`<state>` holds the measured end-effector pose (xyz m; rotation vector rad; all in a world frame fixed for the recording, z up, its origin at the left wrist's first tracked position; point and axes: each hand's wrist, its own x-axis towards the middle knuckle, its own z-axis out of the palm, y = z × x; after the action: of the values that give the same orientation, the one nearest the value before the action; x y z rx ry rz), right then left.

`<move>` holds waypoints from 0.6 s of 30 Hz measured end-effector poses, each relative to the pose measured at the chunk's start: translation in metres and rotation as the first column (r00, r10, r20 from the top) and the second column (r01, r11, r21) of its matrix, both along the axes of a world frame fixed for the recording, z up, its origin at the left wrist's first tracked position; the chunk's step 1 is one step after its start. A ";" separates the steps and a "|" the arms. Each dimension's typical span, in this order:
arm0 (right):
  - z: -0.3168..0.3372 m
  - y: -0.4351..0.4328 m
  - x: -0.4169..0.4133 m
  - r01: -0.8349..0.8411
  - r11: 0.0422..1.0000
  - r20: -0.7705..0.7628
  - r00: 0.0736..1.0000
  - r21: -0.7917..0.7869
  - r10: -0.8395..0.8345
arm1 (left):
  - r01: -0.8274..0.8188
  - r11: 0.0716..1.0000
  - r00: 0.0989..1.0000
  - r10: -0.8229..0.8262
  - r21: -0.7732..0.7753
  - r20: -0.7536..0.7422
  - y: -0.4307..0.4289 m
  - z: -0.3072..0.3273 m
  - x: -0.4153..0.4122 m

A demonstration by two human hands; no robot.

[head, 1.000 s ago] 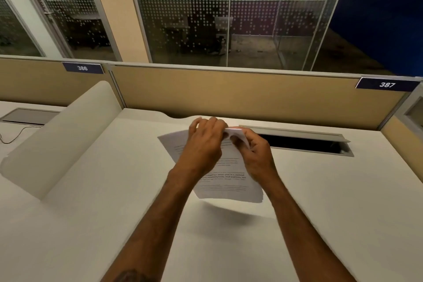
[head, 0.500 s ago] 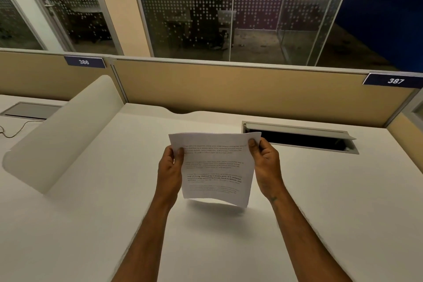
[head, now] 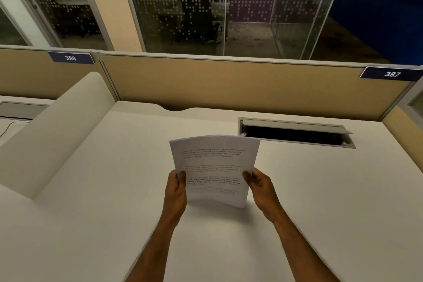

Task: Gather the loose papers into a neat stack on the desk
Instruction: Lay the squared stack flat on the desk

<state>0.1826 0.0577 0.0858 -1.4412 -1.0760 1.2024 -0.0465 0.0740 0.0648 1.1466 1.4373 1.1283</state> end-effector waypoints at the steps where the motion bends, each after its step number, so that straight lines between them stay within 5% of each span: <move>1: -0.009 0.000 0.001 -0.007 1.000 0.003 1.000 -0.024 0.007 | 0.006 1.000 1.000 -0.006 -0.013 -0.026 0.001 -0.010 -0.002; 10: -0.070 0.003 0.001 0.020 0.990 0.163 0.987 -0.141 0.003 | 0.000 0.994 0.972 -0.025 -0.109 -0.232 0.006 -0.069 -0.003; 18: -0.062 0.046 -0.012 0.118 0.969 0.231 0.971 -0.219 -0.066 | 0.023 0.990 0.948 -0.065 -0.136 -0.312 0.060 -0.055 -0.009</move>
<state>0.1704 0.1039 0.0240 -1.8218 -1.0287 1.1477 -0.0552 0.1343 0.0094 1.3002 1.6944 0.8300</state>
